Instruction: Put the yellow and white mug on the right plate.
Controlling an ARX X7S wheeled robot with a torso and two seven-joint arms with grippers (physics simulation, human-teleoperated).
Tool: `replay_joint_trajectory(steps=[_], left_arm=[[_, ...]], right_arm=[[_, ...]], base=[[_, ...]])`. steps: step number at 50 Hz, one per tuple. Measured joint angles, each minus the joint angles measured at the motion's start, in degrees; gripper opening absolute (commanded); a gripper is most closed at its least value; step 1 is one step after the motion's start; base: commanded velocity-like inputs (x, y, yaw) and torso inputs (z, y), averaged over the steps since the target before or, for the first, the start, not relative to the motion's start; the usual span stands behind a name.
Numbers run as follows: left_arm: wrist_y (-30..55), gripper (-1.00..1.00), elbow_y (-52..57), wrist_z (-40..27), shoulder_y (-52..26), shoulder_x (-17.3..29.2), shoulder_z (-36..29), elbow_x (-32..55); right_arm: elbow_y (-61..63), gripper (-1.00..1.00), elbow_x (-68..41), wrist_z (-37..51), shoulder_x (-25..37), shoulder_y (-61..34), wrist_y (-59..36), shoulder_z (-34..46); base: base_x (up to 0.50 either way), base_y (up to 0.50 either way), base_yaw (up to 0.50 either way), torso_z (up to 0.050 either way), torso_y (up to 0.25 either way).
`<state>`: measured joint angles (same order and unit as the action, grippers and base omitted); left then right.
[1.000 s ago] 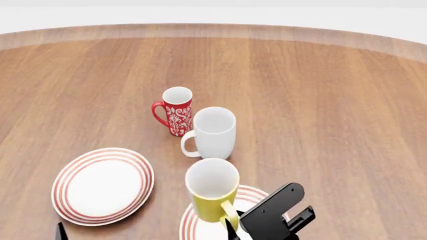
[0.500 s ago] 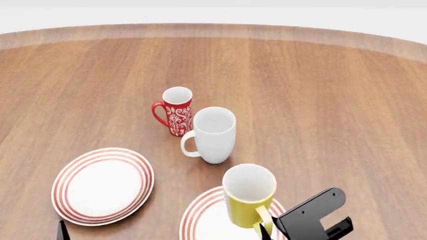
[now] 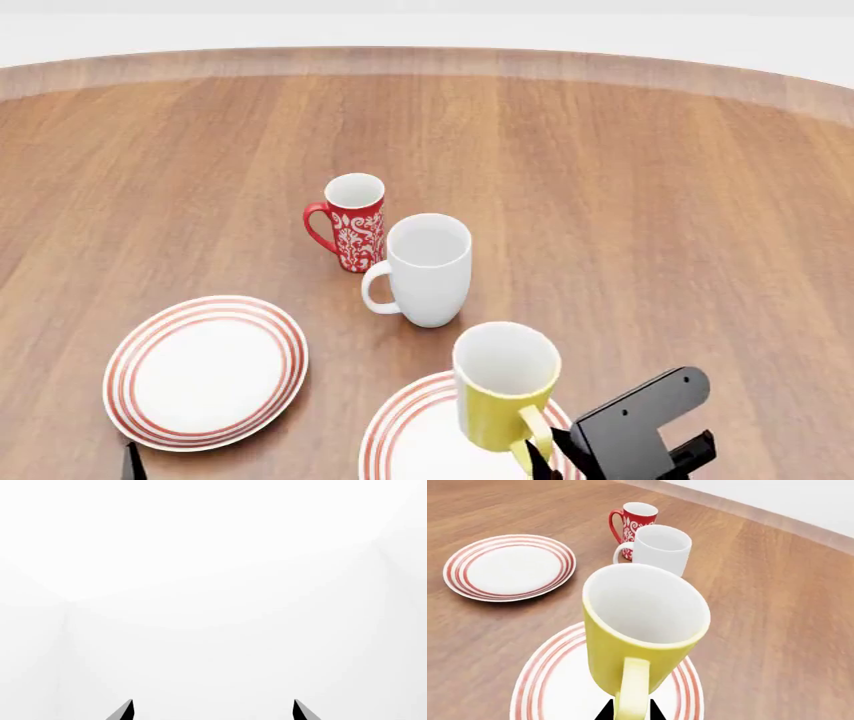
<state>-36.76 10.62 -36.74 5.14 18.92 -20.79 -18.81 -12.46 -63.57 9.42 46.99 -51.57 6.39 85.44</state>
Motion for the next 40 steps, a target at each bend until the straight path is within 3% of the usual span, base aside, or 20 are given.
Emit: replay_joint_trajectory(steps=[40], left_arm=[[0.97, 1.00, -0.48, 0.04, -0.52, 0.75, -1.21, 1.08]], right_arm=[[-11.28, -1.00, 1.04, -5.37, -8.20, 0.08, -0.42, 0.25]], base=[[0.00, 0.00, 0.00, 0.000, 0.000]])
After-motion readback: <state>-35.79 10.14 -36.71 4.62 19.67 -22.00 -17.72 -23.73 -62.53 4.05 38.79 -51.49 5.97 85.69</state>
